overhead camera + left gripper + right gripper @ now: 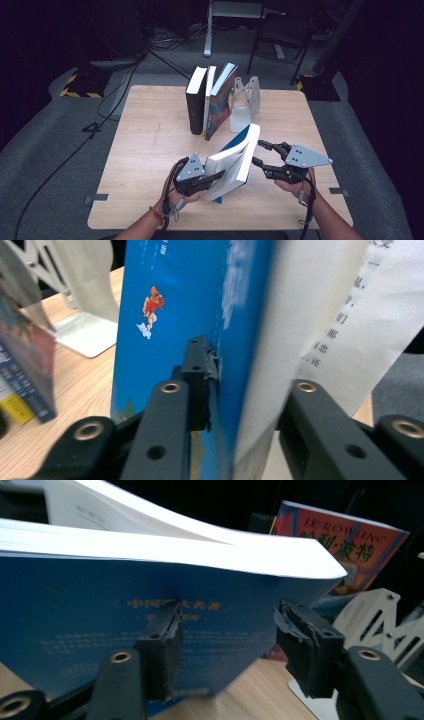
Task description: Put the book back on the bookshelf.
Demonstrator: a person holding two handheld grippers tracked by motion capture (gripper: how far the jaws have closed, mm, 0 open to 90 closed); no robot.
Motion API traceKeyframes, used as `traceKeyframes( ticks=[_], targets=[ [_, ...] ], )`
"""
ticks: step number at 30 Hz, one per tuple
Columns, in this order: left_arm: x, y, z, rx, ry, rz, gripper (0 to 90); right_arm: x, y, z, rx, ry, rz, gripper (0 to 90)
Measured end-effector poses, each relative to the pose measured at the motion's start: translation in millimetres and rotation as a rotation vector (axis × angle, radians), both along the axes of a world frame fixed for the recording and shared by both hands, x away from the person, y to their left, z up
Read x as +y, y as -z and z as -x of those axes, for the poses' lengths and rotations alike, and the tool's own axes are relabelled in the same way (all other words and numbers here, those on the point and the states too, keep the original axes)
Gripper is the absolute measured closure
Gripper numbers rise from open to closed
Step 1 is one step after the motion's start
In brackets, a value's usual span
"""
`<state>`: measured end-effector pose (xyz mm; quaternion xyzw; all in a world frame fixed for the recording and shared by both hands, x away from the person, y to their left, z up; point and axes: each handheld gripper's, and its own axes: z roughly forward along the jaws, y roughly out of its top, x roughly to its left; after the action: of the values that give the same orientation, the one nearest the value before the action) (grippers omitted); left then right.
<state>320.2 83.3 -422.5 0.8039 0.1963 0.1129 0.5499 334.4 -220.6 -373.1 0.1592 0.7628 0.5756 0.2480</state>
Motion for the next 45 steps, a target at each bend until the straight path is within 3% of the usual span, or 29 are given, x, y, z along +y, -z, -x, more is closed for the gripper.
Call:
traceKeyframes(
  ticks=[2, 5, 13, 16, 18, 20, 21, 25, 27, 32, 35, 37, 39, 45],
  targets=[
    [-8.0, -0.8, -2.7, 0.017, 0.03, 0.017, 74.4, -0.2, -5.2, 0.0, -0.016, 0.003, -0.021, 46.9],
    [-15.1, 0.2, -7.0, 0.026, 0.045, 0.031, 74.5, 0.3, -10.8, -0.8, -0.024, 0.011, -0.014, 47.2],
    [-27.1, -1.4, -20.6, -0.019, 0.07, 0.012, 74.3, -8.5, -14.2, -2.0, -0.027, 0.036, -0.017, 48.4],
    [-27.0, -2.9, -20.8, -0.03, 0.067, 0.029, 71.3, -10.8, -11.8, 2.0, -0.028, 0.038, -0.007, 44.6],
    [-26.1, -4.1, -19.4, -0.047, 0.071, 0.001, 64.2, -10.8, -7.8, 5.5, -0.025, 0.048, 0.025, 43.3],
    [-24.7, -4.8, -17.5, -0.043, 0.068, -0.009, 60.6, -11.6, -5.8, 6.5, -0.023, 0.041, 0.034, 43.3],
    [-22.9, -4.9, -16.2, -0.035, 0.067, -0.01, 53.8, -13.8, -2.6, 6.7, -0.007, 0.031, 0.033, 43.3],
    [-16.9, -2.2, -6.1, -0.06, 0.052, -0.074, 42.3, -15.6, 4.9, 9.1, 0.023, 0.016, 0.048, 42.2],
    [-16.4, 2.8, 1.0, -0.089, 0.031, -0.144, 35.1, -15.8, 9.8, 11.8, 0.026, -0.004, 0.072, 42.1],
    [-12.2, 24.5, 8.8, -0.036, 0.047, -0.242, 27.9, -12.9, 28.5, 16.9, 0.062, -0.035, 0.143, 42.1],
    [-11.8, 34.7, 12.3, -0.007, 0.06, -0.266, 25.1, -6.0, 34.8, 18.3, 0.074, -0.048, 0.155, 42.0],
    [-13.4, 40.7, 15.3, 0.011, 0.073, -0.282, 23.5, -2.0, 40.0, 19.2, 0.064, -0.054, 0.193, 41.3],
    [-17.6, 46.1, 18.5, 0.036, 0.085, -0.291, 21.6, -0.6, 45.8, 17.3, 0.097, -0.058, 0.187, 41.2],
    [-39.1, 50.2, 29.6, 0.026, 0.087, -0.279, 20.1, 5.4, 62.2, 13.1, 0.126, -0.044, 0.226, 39.9]
  ],
)
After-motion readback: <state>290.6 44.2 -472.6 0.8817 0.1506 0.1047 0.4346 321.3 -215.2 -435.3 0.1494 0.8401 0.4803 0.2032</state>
